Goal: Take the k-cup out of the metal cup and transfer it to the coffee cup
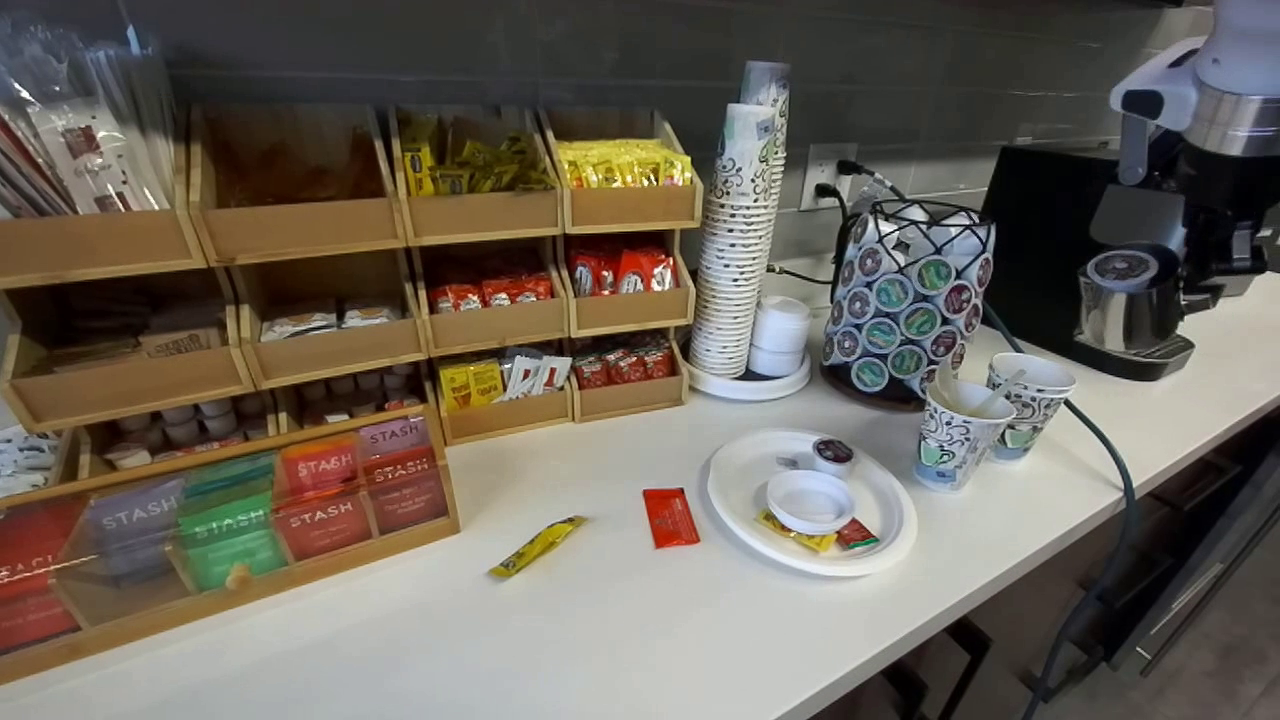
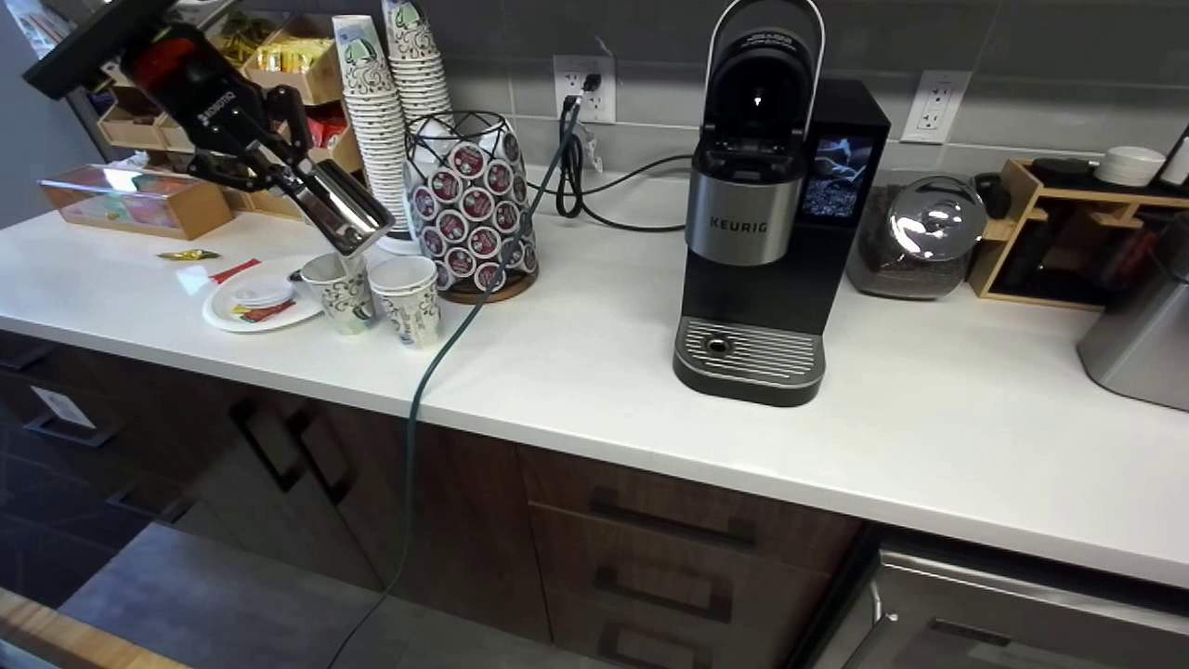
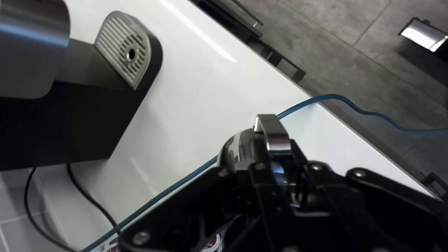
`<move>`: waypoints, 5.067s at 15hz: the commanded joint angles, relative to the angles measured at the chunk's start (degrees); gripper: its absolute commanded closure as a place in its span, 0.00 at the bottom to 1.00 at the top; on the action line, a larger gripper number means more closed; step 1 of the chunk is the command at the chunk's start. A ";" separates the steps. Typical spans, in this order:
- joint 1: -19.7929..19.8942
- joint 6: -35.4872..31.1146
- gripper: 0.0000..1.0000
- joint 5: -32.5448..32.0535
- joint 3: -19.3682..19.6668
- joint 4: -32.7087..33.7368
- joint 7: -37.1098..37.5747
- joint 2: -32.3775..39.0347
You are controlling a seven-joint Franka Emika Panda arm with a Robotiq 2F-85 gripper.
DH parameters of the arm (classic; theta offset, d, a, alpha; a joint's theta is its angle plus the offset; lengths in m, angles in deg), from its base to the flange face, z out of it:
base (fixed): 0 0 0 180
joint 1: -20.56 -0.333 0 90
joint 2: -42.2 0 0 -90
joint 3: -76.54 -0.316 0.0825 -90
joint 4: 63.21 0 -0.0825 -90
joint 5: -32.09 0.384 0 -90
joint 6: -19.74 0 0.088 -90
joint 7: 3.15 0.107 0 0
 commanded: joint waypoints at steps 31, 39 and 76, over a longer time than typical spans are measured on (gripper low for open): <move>-6.74 19.10 0.83 -48.75 -1.54 4.38 9.61 22.95; -6.74 19.10 0.96 -48.75 -1.54 4.48 9.61 22.96; -11.65 53.59 0.96 -48.05 -3.72 20.64 16.73 49.05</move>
